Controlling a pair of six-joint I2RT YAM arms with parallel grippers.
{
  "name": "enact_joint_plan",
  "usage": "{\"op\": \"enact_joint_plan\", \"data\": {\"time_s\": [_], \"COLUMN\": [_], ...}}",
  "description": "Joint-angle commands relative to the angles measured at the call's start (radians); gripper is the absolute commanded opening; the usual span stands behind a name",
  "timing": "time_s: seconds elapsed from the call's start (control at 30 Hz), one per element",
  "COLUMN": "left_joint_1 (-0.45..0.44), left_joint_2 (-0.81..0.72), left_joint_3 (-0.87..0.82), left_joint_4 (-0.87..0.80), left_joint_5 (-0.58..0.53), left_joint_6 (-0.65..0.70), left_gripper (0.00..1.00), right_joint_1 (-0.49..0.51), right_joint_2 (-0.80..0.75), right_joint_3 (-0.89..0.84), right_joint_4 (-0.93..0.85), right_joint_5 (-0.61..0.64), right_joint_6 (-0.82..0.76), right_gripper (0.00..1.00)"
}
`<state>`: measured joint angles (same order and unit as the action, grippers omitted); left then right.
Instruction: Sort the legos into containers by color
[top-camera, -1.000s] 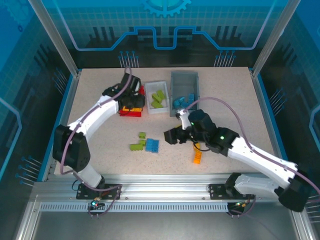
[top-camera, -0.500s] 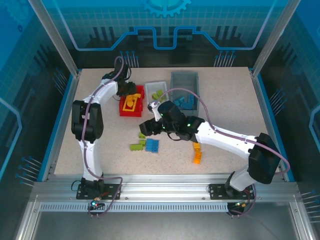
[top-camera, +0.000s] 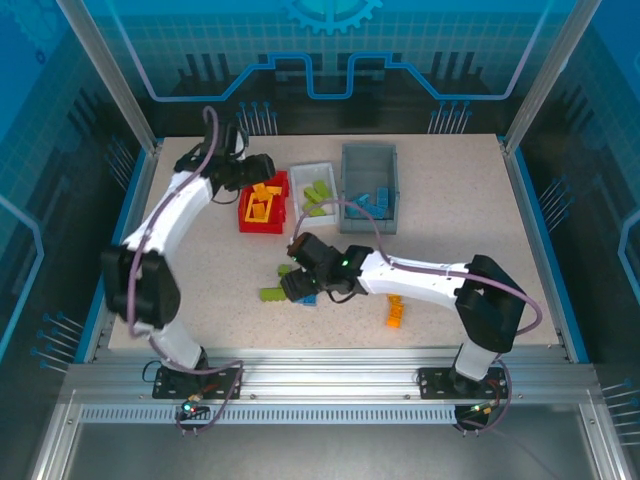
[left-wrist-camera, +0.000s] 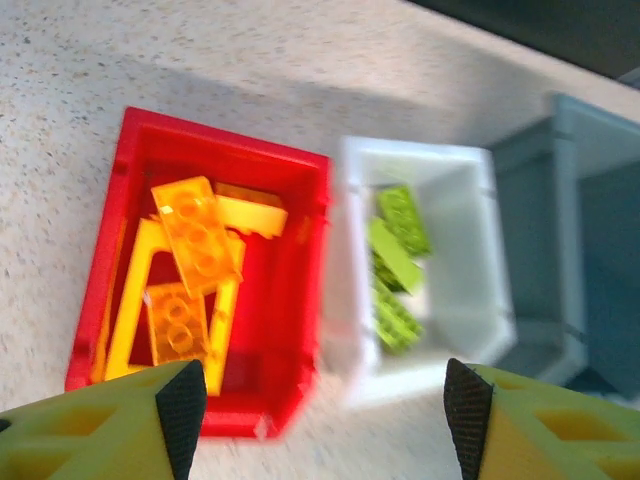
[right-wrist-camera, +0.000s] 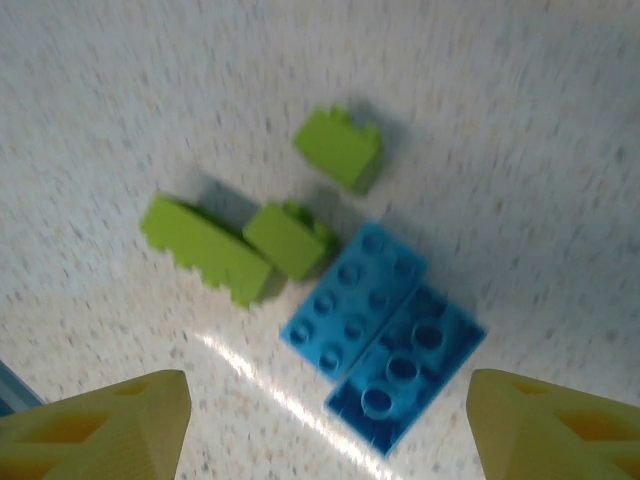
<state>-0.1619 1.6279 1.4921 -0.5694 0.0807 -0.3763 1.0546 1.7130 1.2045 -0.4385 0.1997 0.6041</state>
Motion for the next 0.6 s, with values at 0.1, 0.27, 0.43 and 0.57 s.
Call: {"op": "enact_joint_plan", "data": {"time_s": [0.1,0.27,0.43,0.57], "left_joint_1": [-0.104,-0.123,-0.123,-0.123], "left_joint_2": [-0.345,-0.630,-0.815,-0.927], "left_joint_3": [-0.288,-0.504,-0.574,-0.615], "left_joint_4": [0.016,0.023,-0.166,-0.257], "left_joint_5": [0.088,0.176,0.209,0.226], "left_joint_6": [-0.136,-0.260,-0.273,-0.299], "left_gripper": [0.70,0.74,0.74,0.74], "right_joint_1": [0.066,0.070,0.047,0.021], "right_joint_2": [0.055,0.153,0.224,0.247], "right_joint_3": [0.012,0.048,0.101,0.100], "right_joint_4": [-0.156,-0.147,-0.178,-0.138], "right_joint_5": [0.043,0.030,0.058,0.050], "right_joint_6": [0.120,0.146,0.161,0.167], "right_gripper": [0.79,0.78,0.76,0.73]}}
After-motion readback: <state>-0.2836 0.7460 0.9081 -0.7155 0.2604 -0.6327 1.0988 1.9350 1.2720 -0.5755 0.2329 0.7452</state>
